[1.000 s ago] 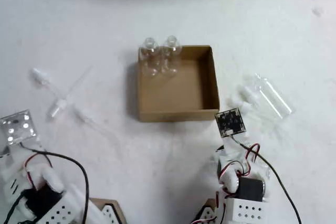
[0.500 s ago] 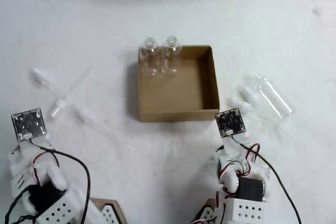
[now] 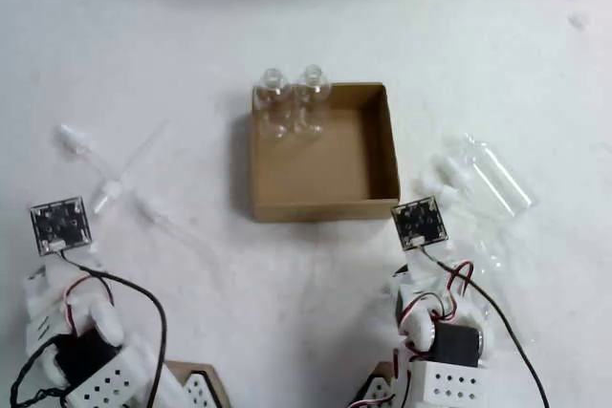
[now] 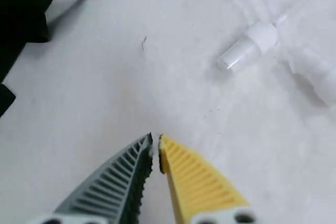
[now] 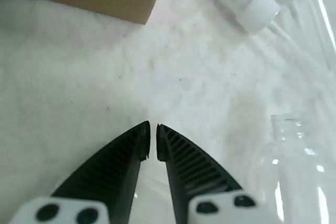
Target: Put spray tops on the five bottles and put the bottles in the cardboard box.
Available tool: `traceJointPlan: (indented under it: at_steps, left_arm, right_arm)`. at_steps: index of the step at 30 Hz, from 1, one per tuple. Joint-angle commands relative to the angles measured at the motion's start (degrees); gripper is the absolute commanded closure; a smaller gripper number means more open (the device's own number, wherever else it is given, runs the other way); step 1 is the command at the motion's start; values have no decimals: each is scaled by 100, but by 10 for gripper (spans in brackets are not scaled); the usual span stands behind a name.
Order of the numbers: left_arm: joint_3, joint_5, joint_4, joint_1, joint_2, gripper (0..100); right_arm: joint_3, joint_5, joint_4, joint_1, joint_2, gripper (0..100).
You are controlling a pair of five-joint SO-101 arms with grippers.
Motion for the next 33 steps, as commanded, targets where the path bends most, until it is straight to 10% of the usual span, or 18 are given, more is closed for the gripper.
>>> traceJointPlan:
  at_steps: [1, 33]
  left_arm:
    - [-44, 0, 62, 136, -57, 969]
    - [132, -9, 185, 145, -57, 969]
  right_arm:
    - [53, 70, -48, -22, -22, 982]
    - [53, 35, -48, -620, -31, 981]
